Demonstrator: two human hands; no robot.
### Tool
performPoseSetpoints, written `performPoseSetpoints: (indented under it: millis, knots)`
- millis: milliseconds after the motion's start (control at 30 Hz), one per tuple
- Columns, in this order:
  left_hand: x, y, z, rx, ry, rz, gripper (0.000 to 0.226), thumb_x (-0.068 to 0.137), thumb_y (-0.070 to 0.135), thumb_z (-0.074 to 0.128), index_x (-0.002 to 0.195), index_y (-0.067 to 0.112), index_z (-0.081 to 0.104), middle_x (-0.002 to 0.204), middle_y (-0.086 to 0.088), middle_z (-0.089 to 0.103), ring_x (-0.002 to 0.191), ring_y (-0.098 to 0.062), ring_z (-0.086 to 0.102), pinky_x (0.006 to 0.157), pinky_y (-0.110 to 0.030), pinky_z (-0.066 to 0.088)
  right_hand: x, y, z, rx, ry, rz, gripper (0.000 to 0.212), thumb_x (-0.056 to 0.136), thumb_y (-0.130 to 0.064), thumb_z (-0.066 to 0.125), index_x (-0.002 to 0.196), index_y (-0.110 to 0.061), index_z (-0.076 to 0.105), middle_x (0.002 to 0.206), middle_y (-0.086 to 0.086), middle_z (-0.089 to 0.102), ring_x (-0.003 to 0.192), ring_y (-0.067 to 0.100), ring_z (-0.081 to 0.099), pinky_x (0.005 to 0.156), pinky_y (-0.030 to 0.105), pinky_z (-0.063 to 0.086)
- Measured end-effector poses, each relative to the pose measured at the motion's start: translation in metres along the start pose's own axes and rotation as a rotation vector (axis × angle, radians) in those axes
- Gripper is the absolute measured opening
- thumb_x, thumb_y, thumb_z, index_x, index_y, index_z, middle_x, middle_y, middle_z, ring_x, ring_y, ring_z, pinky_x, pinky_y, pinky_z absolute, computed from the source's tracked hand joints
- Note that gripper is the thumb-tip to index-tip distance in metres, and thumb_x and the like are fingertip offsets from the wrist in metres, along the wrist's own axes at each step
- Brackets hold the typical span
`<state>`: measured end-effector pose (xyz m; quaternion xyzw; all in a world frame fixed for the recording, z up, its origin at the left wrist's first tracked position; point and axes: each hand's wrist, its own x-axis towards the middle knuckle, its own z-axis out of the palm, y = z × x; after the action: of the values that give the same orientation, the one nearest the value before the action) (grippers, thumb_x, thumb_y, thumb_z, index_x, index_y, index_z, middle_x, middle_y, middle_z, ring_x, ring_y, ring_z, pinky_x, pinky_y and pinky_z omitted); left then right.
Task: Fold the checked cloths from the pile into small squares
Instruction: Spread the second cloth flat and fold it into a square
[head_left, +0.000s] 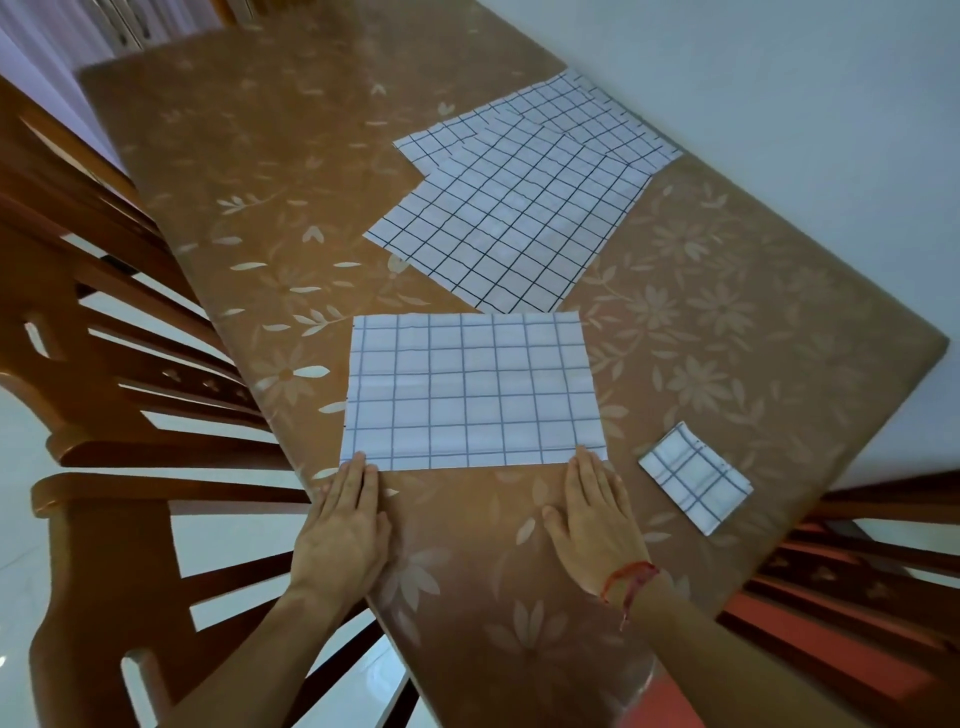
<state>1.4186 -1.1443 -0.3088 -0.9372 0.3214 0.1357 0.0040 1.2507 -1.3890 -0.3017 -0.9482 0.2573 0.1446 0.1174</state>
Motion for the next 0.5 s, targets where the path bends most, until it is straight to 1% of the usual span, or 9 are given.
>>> performPoseSetpoints:
  millis: [100,167,200,233,300,333,367,433,500]
  knots:
    - [-0.001,0.001,0.000,0.000,-0.005,-0.003,0.072,0.092,0.041,0.011,0.145,0.000,0.037,0.154,-0.016,0.032,0.144,-0.027,0.028,0.113,-0.047,0.033,0.000,0.000,0.000,0.029,0.008,0.025,0.086,0.083,-0.054,-0.003,0.152,-0.003,0.007,0.161,0.009,-0.002,0.148,0.019,-0.008,0.117,0.034,-0.009]
    - [0.000,0.001,-0.001,-0.016,-0.011,-0.005,0.072,0.092,0.041,0.011,0.144,0.000,0.038,0.154,-0.017,0.032,0.143,-0.028,0.030,0.113,-0.047,0.033,0.001,-0.002,-0.002,0.057,0.020,0.043,0.086,0.084,-0.055,-0.001,0.152,-0.003,0.011,0.161,0.010,0.001,0.148,0.021,-0.005,0.119,0.034,-0.005]
    - [0.000,0.001,-0.001,-0.014,-0.010,-0.005,0.071,0.092,0.041,0.012,0.144,0.000,0.038,0.154,-0.017,0.033,0.143,-0.028,0.030,0.113,-0.047,0.033,0.001,-0.004,-0.003,0.068,0.028,0.052,0.084,0.086,-0.054,0.003,0.151,-0.002,0.013,0.161,0.010,0.004,0.149,0.021,-0.001,0.120,0.034,0.000]
    - [0.000,0.001,-0.001,-0.017,-0.014,-0.008,0.071,0.092,0.041,0.012,0.144,0.000,0.039,0.154,-0.016,0.033,0.143,-0.028,0.031,0.113,-0.046,0.033,0.001,-0.005,-0.005,0.067,0.036,0.062,0.080,0.089,-0.052,0.009,0.151,-0.002,0.018,0.160,0.011,0.010,0.148,0.022,0.006,0.120,0.035,0.008]
    - [0.000,0.000,-0.001,-0.022,-0.003,-0.004,0.071,0.092,0.041,0.012,0.144,0.001,0.039,0.154,-0.016,0.033,0.143,-0.028,0.030,0.113,-0.046,0.033,0.004,-0.005,-0.013,0.032,0.099,0.054,0.073,0.092,-0.050,0.017,0.147,-0.003,0.031,0.155,0.012,0.028,0.143,0.025,0.025,0.112,0.038,0.027]
    - [0.000,0.000,-0.001,-0.024,-0.001,-0.001,0.071,0.092,0.041,0.012,0.145,0.001,0.038,0.154,-0.016,0.033,0.143,-0.028,0.030,0.113,-0.046,0.033,0.008,-0.005,-0.018,0.018,0.140,0.040,0.071,0.092,-0.049,0.019,0.143,-0.004,0.038,0.150,0.012,0.036,0.138,0.026,0.034,0.107,0.040,0.033]
    - [-0.001,0.000,-0.001,-0.027,-0.005,-0.002,0.072,0.092,0.041,0.011,0.145,0.002,0.038,0.155,-0.015,0.032,0.144,-0.028,0.029,0.114,-0.046,0.033,0.013,-0.003,-0.024,0.026,0.161,0.035,0.067,0.092,-0.049,0.024,0.141,-0.006,0.042,0.146,0.012,0.041,0.134,0.027,0.038,0.104,0.041,0.036]
    - [-0.001,0.001,-0.002,-0.039,-0.012,-0.010,0.072,0.092,0.041,0.011,0.145,0.002,0.038,0.155,-0.015,0.032,0.143,-0.028,0.029,0.113,-0.045,0.034,0.027,0.000,-0.039,0.110,0.165,0.076,0.057,0.093,-0.044,0.038,0.139,-0.009,0.043,0.141,0.010,0.043,0.129,0.028,0.038,0.103,0.041,0.036]
    - [-0.001,0.002,-0.005,-0.046,0.014,-0.002,0.068,0.092,0.039,0.018,0.141,-0.001,0.043,0.151,-0.017,0.038,0.140,-0.030,0.037,0.108,-0.046,0.039,0.051,0.008,-0.051,0.266,0.141,0.199,0.051,0.089,-0.042,0.049,0.131,-0.013,0.049,0.129,0.009,0.048,0.120,0.029,0.043,0.097,0.041,0.041]
